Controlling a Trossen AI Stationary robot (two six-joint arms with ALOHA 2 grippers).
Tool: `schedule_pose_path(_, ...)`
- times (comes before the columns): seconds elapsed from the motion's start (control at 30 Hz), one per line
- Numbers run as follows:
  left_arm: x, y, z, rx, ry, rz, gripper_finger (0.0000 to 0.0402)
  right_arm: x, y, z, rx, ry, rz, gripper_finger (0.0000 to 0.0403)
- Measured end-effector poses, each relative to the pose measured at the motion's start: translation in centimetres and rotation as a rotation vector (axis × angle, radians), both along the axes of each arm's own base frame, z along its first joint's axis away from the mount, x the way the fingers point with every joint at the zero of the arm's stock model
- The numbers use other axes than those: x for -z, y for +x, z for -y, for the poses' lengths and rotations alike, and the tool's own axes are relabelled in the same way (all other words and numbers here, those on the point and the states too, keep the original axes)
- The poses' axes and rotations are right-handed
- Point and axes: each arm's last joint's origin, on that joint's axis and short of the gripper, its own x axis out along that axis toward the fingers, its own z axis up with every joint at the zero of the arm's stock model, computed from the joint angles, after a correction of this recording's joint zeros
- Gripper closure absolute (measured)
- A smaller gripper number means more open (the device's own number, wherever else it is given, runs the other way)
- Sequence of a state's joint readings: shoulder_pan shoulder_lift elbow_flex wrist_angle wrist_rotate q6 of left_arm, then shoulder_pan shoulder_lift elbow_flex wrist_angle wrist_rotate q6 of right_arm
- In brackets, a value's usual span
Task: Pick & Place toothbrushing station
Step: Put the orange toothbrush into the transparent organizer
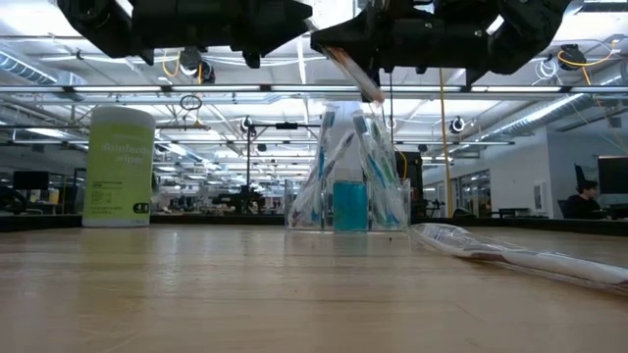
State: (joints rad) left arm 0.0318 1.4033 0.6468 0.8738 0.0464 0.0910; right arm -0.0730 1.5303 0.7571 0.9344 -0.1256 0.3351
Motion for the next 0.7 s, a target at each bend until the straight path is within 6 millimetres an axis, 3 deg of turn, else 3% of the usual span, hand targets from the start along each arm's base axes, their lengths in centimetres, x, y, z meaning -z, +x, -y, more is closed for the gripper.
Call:
schedule_pose_path(0.5, -0.1, 0.0, 0.1, 0.007, 0.009, 0.008, 0.0252, -0.5, 1.7, -1.5, 0.001, -0.04, 0.027, 0.0378)
schedule_pose_path(0.7, 0.0, 0.0, 0.1, 0.004, 0.033, 0.005, 0.0313, -0.4, 1.7, -1.5, 0.002, -0.039, 0.024, 0.0379)
